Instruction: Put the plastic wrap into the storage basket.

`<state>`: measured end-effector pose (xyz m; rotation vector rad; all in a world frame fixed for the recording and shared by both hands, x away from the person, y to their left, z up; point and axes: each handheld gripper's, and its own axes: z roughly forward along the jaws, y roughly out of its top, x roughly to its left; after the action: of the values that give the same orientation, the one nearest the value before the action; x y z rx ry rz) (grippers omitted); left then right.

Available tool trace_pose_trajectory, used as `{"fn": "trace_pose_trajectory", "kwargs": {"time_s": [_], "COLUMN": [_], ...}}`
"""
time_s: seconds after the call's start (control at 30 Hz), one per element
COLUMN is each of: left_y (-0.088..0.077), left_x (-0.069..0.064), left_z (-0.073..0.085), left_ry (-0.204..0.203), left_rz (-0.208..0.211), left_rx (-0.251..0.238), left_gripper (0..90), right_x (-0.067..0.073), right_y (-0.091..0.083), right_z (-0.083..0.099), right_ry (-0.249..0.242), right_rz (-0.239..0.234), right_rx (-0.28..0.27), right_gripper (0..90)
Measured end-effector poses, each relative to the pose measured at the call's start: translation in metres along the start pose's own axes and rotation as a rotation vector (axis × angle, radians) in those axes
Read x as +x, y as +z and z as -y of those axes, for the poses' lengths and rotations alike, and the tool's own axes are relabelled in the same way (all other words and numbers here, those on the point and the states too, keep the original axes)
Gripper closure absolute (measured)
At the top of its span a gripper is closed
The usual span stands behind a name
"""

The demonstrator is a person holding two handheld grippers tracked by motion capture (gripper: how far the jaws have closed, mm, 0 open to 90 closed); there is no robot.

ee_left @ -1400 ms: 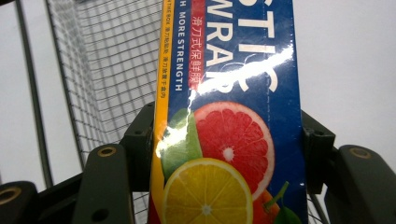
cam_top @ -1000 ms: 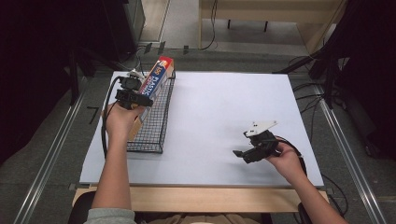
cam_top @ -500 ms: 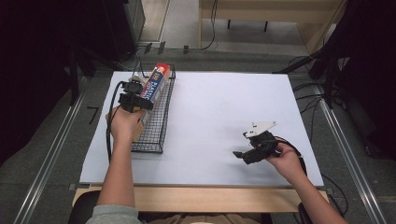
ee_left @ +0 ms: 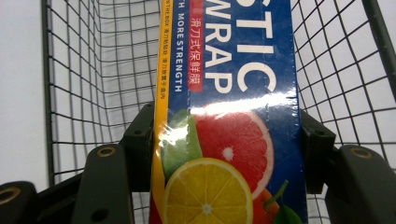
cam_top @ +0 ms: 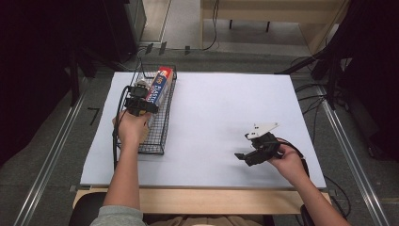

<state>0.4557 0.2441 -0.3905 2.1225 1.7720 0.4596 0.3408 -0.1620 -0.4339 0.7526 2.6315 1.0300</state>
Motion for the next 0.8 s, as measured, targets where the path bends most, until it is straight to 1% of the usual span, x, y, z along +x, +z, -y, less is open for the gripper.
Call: {"fn": "trace_pose_trajectory", "kwargs": {"time_s": [0.03,0.37,0.47,0.5,0.6,0.67,0.77,0.8], "left_y": [0.001,0.012,0.011,0.011,0.012,0.008,-0.006,-0.01], "left_x": [0.0,-0.005,-0.004,-0.004,-0.006,-0.006,-0.006,-0.006], "left_z": [0.0,0.001,0.001,0.0,0.001,0.001,-0.002,-0.003], "left_ry": [-0.008,0.006,-0.012,-0.015,-0.001,-0.011,-0.022,-0.022], "left_rz": [0.004,0.01,0.028,0.026,0.024,0.024,0.038,0.047], "left_rx": [0.003,0.045,0.043,0.047,0.061,0.033,-0.027,-0.031], "left_gripper": [39.4,39.1,38.5,38.3,37.6,37.2,37.2,37.0], "right_x": [0.0,0.0,0.0,0.0,0.001,0.001,0.001,0.001], "right_y": [0.001,0.002,0.002,0.002,0.002,0.002,0.002,0.002], "right_z": [0.0,-0.001,-0.001,-0.001,-0.001,-0.001,-0.001,-0.001], "right_ry": [-0.003,-0.006,-0.005,-0.007,-0.011,-0.008,-0.008,-0.007], "right_rz": [-0.002,-0.003,-0.001,-0.002,-0.003,-0.002,-0.002,0.0], "right_rx": [-0.001,0.001,0.002,0.002,0.003,0.004,0.005,0.005], "right_gripper": [19.0,19.0,19.0,19.0,19.0,19.0,19.0,19.0]}}
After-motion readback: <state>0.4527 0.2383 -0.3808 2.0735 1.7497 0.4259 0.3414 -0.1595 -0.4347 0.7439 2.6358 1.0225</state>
